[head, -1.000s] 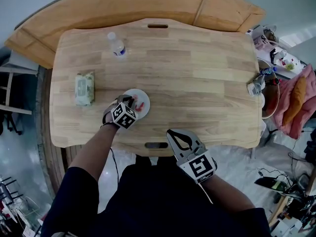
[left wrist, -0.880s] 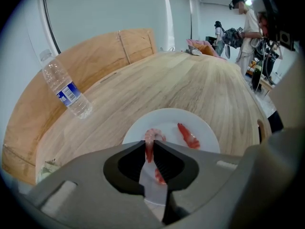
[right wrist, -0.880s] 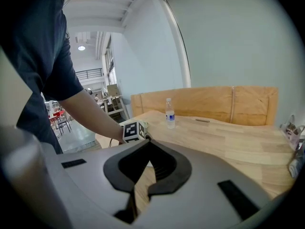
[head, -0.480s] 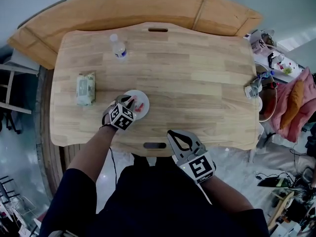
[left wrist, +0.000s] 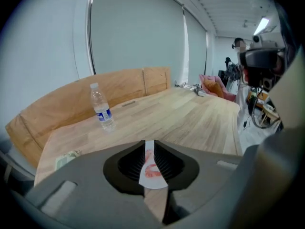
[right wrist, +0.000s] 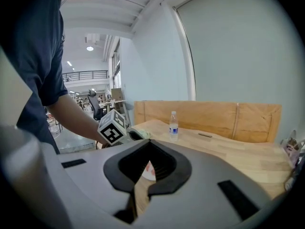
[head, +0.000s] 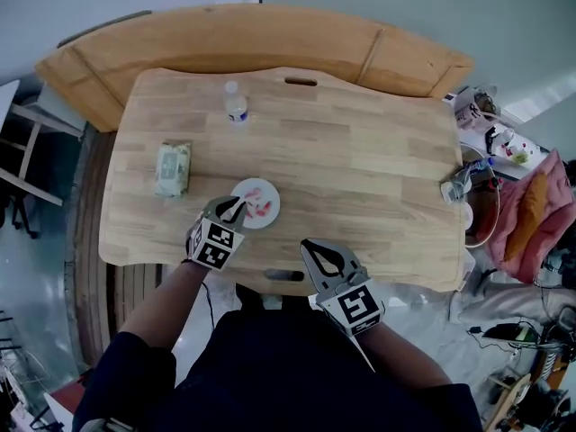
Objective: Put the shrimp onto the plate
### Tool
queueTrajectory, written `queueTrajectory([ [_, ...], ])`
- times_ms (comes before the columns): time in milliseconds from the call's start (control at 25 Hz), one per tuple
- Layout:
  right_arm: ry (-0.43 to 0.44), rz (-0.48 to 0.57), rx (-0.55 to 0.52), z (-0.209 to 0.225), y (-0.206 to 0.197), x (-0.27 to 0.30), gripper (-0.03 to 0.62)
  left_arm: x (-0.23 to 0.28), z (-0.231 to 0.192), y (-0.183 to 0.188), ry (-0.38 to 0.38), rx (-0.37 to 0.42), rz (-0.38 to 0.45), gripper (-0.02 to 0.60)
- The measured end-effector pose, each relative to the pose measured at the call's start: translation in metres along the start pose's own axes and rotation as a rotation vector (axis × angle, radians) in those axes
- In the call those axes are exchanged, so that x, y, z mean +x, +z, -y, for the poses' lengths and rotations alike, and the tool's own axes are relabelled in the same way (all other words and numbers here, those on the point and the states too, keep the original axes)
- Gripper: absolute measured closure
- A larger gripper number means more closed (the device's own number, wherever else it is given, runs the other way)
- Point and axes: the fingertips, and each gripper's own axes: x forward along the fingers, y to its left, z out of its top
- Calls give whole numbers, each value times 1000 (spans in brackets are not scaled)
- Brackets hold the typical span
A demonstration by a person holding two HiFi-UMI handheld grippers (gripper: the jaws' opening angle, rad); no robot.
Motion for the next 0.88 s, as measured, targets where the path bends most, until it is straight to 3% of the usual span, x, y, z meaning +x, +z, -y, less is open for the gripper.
queueTrajectory([
  [360,9,52,-28,-18,26,10,588,-78,37,43,-30,-87,172,526],
  [880,17,71,-34,-44,39,11,588,-160,70,89,-105,-119,329,534],
])
